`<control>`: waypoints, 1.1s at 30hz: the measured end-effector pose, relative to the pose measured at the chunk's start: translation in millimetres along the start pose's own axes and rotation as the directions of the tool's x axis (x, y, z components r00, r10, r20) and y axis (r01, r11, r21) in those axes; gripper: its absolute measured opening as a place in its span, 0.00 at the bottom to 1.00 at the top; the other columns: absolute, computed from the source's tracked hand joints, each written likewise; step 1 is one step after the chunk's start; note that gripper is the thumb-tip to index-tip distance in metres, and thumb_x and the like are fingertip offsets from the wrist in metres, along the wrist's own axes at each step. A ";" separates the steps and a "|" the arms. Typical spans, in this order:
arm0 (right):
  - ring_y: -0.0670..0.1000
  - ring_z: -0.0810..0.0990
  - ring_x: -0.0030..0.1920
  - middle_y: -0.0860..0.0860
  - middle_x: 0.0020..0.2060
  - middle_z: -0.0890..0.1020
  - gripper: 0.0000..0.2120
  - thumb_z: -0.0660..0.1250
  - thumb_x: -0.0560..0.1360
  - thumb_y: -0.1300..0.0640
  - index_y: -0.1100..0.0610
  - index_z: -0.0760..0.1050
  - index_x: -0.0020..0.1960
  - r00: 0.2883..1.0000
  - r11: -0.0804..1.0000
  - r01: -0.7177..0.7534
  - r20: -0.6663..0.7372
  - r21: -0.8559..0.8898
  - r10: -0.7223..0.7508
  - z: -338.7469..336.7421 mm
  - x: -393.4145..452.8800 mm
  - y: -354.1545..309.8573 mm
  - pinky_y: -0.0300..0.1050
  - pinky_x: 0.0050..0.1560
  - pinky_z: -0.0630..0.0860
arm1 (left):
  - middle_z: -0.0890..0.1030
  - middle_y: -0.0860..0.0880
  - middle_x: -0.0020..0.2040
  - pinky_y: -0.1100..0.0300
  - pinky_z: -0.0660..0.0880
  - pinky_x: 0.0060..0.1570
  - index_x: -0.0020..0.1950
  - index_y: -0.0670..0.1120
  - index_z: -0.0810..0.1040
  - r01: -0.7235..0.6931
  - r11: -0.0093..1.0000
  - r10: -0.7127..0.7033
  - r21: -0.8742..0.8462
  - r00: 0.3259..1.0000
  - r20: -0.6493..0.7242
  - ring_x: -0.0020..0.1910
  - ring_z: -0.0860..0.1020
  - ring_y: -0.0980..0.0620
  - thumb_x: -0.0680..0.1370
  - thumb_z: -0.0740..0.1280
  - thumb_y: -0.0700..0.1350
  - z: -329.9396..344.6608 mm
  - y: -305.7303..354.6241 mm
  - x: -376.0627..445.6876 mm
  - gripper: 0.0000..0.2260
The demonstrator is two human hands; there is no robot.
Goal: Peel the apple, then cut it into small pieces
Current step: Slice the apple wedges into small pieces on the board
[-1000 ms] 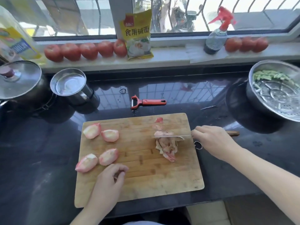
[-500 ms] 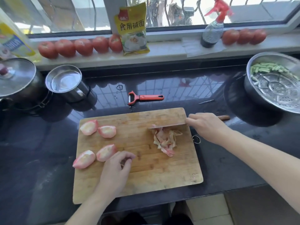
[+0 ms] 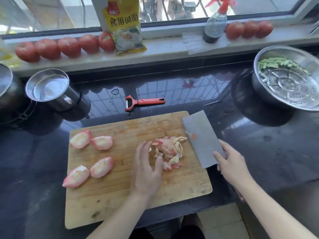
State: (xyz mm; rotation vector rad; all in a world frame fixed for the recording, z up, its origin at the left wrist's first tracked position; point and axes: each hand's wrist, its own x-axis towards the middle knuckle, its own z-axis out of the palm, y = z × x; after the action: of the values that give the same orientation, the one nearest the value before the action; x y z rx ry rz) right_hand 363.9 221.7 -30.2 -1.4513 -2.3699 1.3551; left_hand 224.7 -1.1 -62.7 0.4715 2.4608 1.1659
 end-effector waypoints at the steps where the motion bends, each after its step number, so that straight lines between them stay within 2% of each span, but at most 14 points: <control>1: 0.48 0.76 0.27 0.44 0.42 0.84 0.24 0.64 0.80 0.61 0.33 0.72 0.65 1.000 1.000 -0.019 0.013 0.015 0.018 5.2 -2.6 0.9 0.43 0.32 0.77 | 0.63 0.54 0.80 0.50 0.58 0.79 0.78 0.54 0.66 -0.004 0.999 0.004 0.034 1.000 -0.009 0.80 0.58 0.55 0.81 0.57 0.61 13.4 1.9 3.6 0.27; 4: 0.46 0.76 0.30 0.43 0.43 0.83 0.26 0.63 0.80 0.61 0.30 0.71 0.65 0.997 0.995 -0.076 0.035 0.068 0.073 17.6 -7.2 1.6 0.40 0.31 0.76 | 0.62 0.50 0.82 0.49 0.50 0.81 0.80 0.52 0.64 -0.013 0.992 0.025 0.122 0.995 -0.095 0.83 0.54 0.51 0.80 0.52 0.63 43.0 11.8 15.9 0.31; 6: 0.47 0.78 0.37 0.41 0.47 0.84 0.25 0.63 0.80 0.58 0.29 0.71 0.67 0.994 0.993 -0.102 0.036 0.066 0.100 26.8 -14.1 2.0 0.44 0.40 0.79 | 0.63 0.49 0.82 0.50 0.49 0.82 0.80 0.51 0.65 -0.005 0.995 0.017 0.104 0.993 -0.117 0.83 0.54 0.51 0.79 0.51 0.63 56.3 23.6 21.0 0.31; 8: 0.50 0.79 0.42 0.40 0.50 0.84 0.26 0.63 0.80 0.55 0.29 0.67 0.69 0.991 0.990 -0.132 0.018 0.044 0.132 36.3 -22.0 2.6 0.48 0.48 0.80 | 0.63 0.48 0.81 0.48 0.52 0.81 0.80 0.51 0.67 -0.014 0.996 0.025 0.092 0.992 -0.120 0.82 0.55 0.50 0.79 0.52 0.62 68.5 32.4 24.3 0.31; 12: 0.55 0.82 0.43 0.48 0.45 0.86 0.28 0.65 0.79 0.52 0.27 0.63 0.72 0.984 0.983 -0.179 0.008 0.027 0.179 60.0 -37.5 -2.3 0.49 0.49 0.81 | 0.68 0.46 0.79 0.47 0.57 0.80 0.77 0.50 0.72 -0.010 0.998 0.019 0.065 0.990 -0.139 0.81 0.61 0.47 0.78 0.56 0.60 84.1 40.6 29.4 0.30; 15: 0.59 0.82 0.51 0.54 0.48 0.85 0.28 0.66 0.80 0.53 0.32 0.63 0.75 0.985 0.985 -0.173 -0.023 0.000 0.173 78.3 -48.7 -12.5 0.50 0.52 0.78 | 0.72 0.45 0.76 0.44 0.65 0.75 0.74 0.46 0.75 -0.024 1.000 0.023 -0.004 0.987 -0.156 0.77 0.66 0.45 0.78 0.59 0.58 88.7 44.8 31.2 0.28; 17: 0.59 0.81 0.54 0.53 0.51 0.85 0.28 0.65 0.80 0.54 0.34 0.64 0.76 0.986 0.987 -0.160 -0.052 0.012 0.160 87.1 -54.7 -20.3 0.52 0.54 0.78 | 0.73 0.46 0.75 0.44 0.68 0.74 0.73 0.45 0.76 -0.041 0.999 0.037 -0.020 0.986 -0.160 0.76 0.69 0.46 0.78 0.60 0.56 90.2 43.6 31.1 0.27; 20: 0.55 0.80 0.58 0.47 0.58 0.84 0.25 0.62 0.82 0.52 0.34 0.65 0.75 0.987 0.990 -0.137 -0.086 -0.033 0.133 96.7 -60.5 -30.3 0.47 0.56 0.75 | 0.75 0.46 0.73 0.44 0.69 0.73 0.71 0.43 0.78 -0.058 0.997 0.050 -0.043 0.985 -0.167 0.74 0.71 0.47 0.78 0.61 0.56 89.1 40.0 31.1 0.26; 24: 0.55 0.79 0.59 0.51 0.58 0.84 0.23 0.60 0.83 0.52 0.37 0.65 0.76 0.987 0.989 -0.148 -0.061 -0.017 0.147 100.6 -64.5 -35.6 0.47 0.55 0.72 | 0.76 0.46 0.71 0.42 0.70 0.72 0.69 0.42 0.79 -0.072 0.995 0.059 -0.069 0.983 -0.176 0.74 0.72 0.45 0.78 0.61 0.55 88.3 39.0 31.3 0.25; 27: 0.54 0.79 0.61 0.48 0.60 0.83 0.23 0.58 0.84 0.53 0.38 0.64 0.77 0.984 0.984 -0.179 -0.020 -0.020 0.179 101.3 -64.2 -30.5 0.48 0.57 0.72 | 0.74 0.47 0.72 0.48 0.69 0.73 0.71 0.45 0.78 -0.084 0.993 0.069 -0.086 0.983 -0.168 0.73 0.71 0.49 0.78 0.62 0.56 88.0 37.7 31.3 0.25; 30: 0.46 0.77 0.66 0.41 0.64 0.81 0.25 0.57 0.83 0.57 0.39 0.64 0.77 0.985 0.978 -0.174 0.011 0.118 0.174 102.8 -70.5 -32.0 0.42 0.62 0.72 | 0.73 0.47 0.72 0.52 0.71 0.70 0.70 0.50 0.79 -0.152 0.985 0.138 -0.085 0.979 -0.150 0.70 0.72 0.49 0.79 0.63 0.57 84.6 36.8 28.7 0.22; 33: 0.38 0.75 0.62 0.42 0.65 0.80 0.26 0.56 0.83 0.60 0.40 0.65 0.77 0.988 0.978 -0.151 0.011 0.147 0.151 102.3 -79.4 -39.3 0.32 0.58 0.68 | 0.72 0.51 0.71 0.49 0.74 0.67 0.67 0.55 0.81 -0.136 0.984 0.120 -0.115 0.983 -0.142 0.68 0.73 0.51 0.79 0.62 0.59 75.5 35.1 25.9 0.20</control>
State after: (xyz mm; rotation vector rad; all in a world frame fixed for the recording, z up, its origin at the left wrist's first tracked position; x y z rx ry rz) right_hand 334.9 89.6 -36.1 -1.6161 -2.1439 1.5269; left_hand 242.2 81.5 -84.2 0.5382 2.4819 1.4373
